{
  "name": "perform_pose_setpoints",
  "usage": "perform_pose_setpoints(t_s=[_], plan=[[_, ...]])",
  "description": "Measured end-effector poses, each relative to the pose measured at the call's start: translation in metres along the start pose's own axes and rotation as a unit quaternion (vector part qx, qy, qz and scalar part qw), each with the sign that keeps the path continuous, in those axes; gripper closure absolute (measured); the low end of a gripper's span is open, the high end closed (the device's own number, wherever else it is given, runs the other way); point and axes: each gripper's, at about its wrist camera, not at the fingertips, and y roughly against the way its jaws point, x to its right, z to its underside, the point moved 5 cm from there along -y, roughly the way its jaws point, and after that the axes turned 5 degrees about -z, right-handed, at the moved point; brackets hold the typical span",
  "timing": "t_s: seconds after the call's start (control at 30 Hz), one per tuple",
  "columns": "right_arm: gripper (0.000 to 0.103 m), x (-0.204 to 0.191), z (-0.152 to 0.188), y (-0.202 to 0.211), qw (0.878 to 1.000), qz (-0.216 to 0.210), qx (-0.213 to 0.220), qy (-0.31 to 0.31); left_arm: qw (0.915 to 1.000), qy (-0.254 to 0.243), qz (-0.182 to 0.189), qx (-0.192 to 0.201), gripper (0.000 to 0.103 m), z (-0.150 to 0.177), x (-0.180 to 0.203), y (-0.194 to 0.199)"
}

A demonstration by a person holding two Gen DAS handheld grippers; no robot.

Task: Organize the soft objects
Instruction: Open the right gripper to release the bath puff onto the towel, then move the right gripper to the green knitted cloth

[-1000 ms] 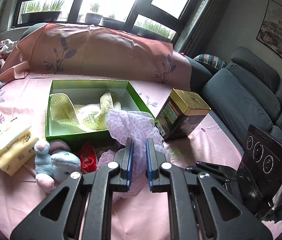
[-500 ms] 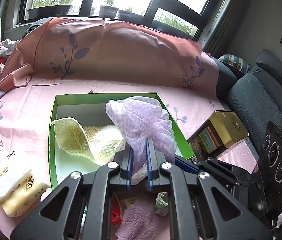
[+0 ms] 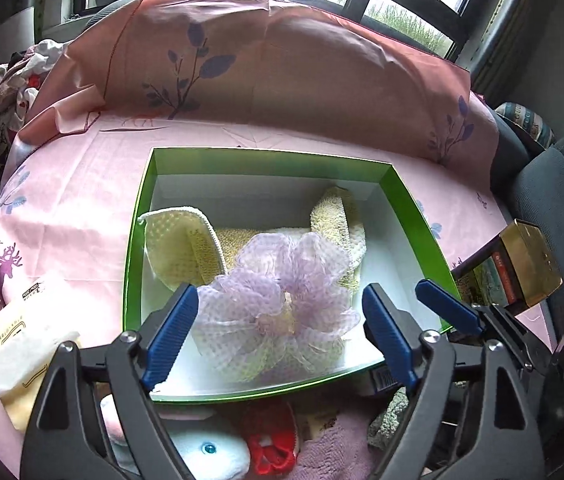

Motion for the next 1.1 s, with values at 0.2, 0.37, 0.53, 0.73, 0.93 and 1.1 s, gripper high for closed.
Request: perform_pose_setpoints(t_s=[0.2,0.37,0.53,0.73,0.93,1.1], plan=[[0.034,0.003,0.006,0.026,1.0,0.019,-0.002,-0.006,0.9992,-0.014,-0.036,0.012,0.001,0.011,0.001,0.021],[0.03,0.002,0.018,0.048,0.999,0.031,-0.01,-0.011,0.9977,-0.019,-0.063,0.013,0.001,0.025,0.0,0.04],[0.02,-0.002,0.038,0.063,0.999,0.02,-0.031,-0.026,0.9958,-0.031,-0.085,0.009,0.001,0.046,0.002,0.056],[0.02,-0.009,0.057,0.084,0.999,0.024,-0.029,-0.031,0.9945,-0.034,-0.099,-0.001,0.001,0.071,0.002,0.072],[0.02,-0.013,0.068,0.105,0.999,0.019,-0.021,-0.043,0.9939,-0.037,-0.103,0.013,0.001,0.086,0.008,0.096],[0.02,-0.016,0.081,0.119,0.999,0.027,-0.019,-0.036,0.9962,-0.016,-0.085,0.009,0.001,0.098,0.004,0.106]])
